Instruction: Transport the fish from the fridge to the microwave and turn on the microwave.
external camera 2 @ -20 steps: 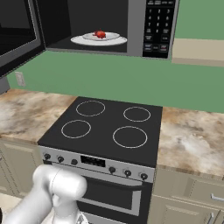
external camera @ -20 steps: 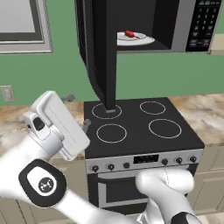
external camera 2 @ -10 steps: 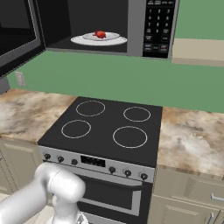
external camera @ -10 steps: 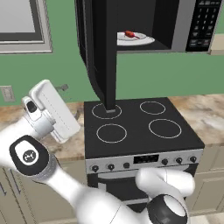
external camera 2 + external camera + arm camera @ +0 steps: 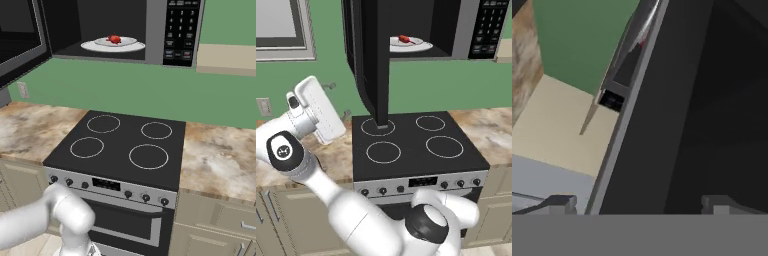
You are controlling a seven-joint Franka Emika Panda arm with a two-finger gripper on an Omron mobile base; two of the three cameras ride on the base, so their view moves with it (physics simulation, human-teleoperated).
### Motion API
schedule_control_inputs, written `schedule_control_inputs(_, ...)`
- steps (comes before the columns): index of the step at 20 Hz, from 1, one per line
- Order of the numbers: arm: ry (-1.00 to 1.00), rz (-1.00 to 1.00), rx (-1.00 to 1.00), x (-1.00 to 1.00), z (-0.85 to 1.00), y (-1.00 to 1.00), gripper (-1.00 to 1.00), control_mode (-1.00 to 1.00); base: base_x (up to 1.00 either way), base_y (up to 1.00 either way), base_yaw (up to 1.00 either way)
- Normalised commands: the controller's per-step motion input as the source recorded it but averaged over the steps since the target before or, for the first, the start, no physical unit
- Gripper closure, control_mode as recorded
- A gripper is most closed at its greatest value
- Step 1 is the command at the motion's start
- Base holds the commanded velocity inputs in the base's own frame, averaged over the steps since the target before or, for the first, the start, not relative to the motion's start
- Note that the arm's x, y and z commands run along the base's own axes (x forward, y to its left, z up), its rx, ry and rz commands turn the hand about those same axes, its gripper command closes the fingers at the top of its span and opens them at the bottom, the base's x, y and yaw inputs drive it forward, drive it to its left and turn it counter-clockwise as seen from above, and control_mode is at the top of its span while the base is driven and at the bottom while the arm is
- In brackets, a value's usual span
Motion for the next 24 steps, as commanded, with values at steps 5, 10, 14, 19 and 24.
schedule_control_inputs(5, -0.09, -0.09, 0.01, 0.00, 0.70, -0.46, -1.00, -1.00, 0.00, 0.00, 0.00)
schedule_control_inputs(10, -0.05, -0.15, 0.01, 0.14, 0.57, -0.70, -1.00, -1.00, 0.00, 0.00, 0.00)
schedule_control_inputs(14, 0.01, -0.21, 0.00, 0.31, 0.39, -0.93, -1.00, -1.00, 0.00, 0.00, 0.00)
schedule_control_inputs(19, 0.09, -0.22, 0.00, 0.39, 0.22, -0.99, -1.00, -1.00, 0.00, 0.00, 0.00)
schedule_control_inputs(24, 0.14, -0.16, 0.01, 0.43, 0.16, -0.88, -1.00, -1.00, 0.00, 0.00, 0.00)
